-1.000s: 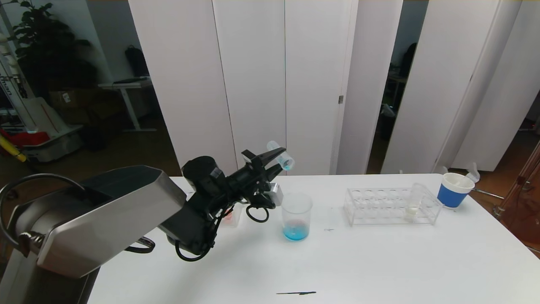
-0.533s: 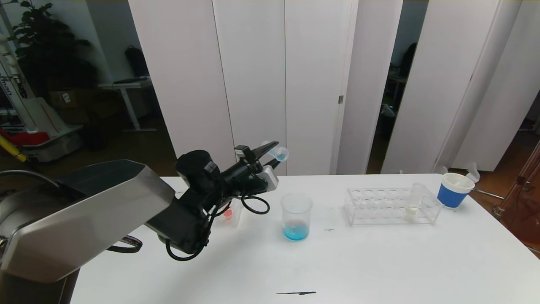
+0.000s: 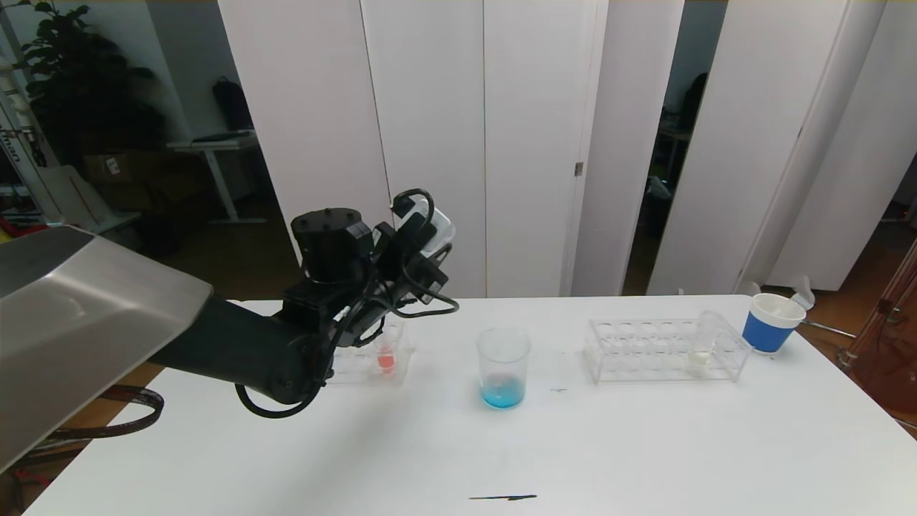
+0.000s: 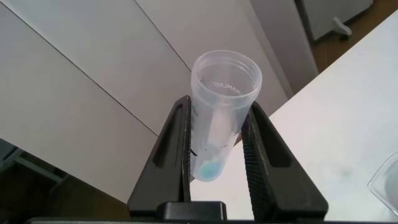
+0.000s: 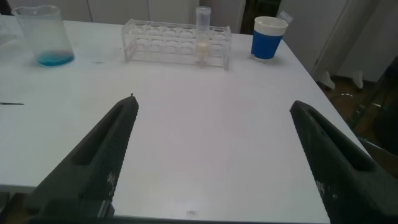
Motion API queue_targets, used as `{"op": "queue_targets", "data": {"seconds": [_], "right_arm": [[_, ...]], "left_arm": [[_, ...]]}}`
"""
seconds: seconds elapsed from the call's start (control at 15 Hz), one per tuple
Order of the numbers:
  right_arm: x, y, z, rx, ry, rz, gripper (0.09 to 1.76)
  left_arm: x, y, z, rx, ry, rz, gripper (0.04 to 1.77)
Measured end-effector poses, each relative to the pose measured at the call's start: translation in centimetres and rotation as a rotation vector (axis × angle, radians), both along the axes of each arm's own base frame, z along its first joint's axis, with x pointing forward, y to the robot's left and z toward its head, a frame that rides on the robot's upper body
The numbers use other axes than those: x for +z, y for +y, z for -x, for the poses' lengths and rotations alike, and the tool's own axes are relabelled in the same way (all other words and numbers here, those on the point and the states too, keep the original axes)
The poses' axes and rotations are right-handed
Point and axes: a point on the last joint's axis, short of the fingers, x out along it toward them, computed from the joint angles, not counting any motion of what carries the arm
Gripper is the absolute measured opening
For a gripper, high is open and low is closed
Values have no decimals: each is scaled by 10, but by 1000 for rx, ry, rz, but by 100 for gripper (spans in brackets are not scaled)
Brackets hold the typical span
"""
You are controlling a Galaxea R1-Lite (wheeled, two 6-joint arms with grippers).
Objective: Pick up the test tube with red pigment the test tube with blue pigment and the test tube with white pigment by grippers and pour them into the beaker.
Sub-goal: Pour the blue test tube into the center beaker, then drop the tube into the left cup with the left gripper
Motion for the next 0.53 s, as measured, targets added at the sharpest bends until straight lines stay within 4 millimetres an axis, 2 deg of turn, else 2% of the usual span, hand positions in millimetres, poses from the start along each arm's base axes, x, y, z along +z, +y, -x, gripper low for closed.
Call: {"op": "queue_targets", "data": {"seconds": [0.4, 0.53], "right_arm": [[0, 0, 0, 0, 1, 0, 175], [0, 0, 0, 0, 0, 0, 175]], "left_arm": [[30, 8, 22, 86, 359, 386, 58], [43, 14, 28, 175, 370, 488, 58]]}}
